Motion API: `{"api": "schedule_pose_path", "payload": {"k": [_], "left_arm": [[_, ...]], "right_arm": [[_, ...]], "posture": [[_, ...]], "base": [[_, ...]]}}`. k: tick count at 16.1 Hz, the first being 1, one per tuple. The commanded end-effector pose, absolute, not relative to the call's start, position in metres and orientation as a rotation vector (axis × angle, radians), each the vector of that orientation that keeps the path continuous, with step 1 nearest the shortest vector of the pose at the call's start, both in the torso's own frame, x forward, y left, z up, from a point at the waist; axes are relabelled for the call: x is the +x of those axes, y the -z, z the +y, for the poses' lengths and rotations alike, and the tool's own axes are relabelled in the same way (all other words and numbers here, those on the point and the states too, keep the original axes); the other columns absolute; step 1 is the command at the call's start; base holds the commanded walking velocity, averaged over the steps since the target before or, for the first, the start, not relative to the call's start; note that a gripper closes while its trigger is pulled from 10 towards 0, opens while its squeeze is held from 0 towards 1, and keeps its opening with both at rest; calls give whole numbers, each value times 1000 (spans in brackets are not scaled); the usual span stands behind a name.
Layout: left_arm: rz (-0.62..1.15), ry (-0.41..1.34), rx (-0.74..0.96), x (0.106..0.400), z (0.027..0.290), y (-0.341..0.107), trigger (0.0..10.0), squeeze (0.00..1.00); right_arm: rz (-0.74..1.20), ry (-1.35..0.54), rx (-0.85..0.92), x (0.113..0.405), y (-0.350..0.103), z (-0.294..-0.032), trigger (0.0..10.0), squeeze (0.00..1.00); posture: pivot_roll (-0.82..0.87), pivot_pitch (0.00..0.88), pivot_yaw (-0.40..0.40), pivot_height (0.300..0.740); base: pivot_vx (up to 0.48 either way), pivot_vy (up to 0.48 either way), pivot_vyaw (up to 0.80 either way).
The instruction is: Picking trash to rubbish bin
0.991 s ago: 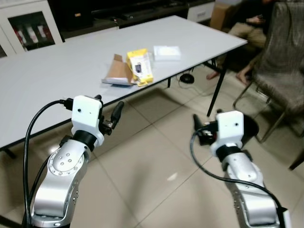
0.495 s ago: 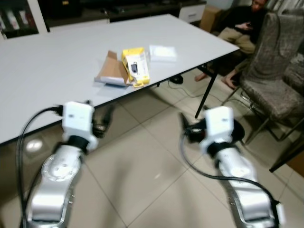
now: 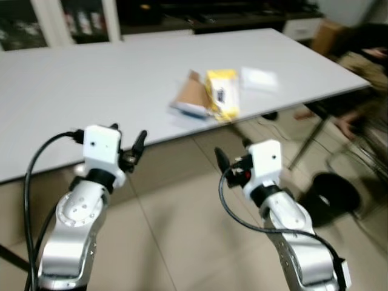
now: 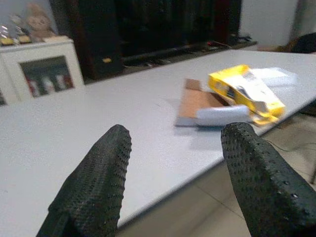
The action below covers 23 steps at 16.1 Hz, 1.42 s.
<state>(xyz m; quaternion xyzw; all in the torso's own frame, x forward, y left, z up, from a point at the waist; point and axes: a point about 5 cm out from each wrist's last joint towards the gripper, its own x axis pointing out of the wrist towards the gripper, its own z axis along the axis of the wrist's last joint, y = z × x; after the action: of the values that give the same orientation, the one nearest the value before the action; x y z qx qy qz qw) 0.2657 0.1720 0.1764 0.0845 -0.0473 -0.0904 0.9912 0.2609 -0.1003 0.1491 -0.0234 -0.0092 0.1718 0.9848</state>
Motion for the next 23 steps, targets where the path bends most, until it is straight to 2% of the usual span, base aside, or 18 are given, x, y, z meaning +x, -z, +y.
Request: {"api": "schedule_pose_path", "payload": {"k": [1,5,14,21,23], "left_arm": [[-96,222,166,265,165,-177,10000,0],[-88,259,158,267,160,-175,10000,0],[-81,281,139,268,154,-171,10000,0],[-57,298,149,264,159,-165,10000,0],[-44,286,173,263,169,-163,10000,0]], "right_arm": [[-9,-306,-46,262,-146,-111,10000,0],[8,-247,-60,268,-146,-121,10000,0],[14,-226,-86,271,-146,-131,10000,0],[30,-258,-107,266,-141,-131,10000,0],[40,-275,-105,265,-138,-129,10000,0]], "posture": [[34,40,-31,740],[31,40,-28,740],[17,29,-43,740],[24,21,-47,740],[30,18,-44,740]], "base": [[405,0,0],[405,0,0],[405,0,-772],[404,0,0],[403,0,0]]}}
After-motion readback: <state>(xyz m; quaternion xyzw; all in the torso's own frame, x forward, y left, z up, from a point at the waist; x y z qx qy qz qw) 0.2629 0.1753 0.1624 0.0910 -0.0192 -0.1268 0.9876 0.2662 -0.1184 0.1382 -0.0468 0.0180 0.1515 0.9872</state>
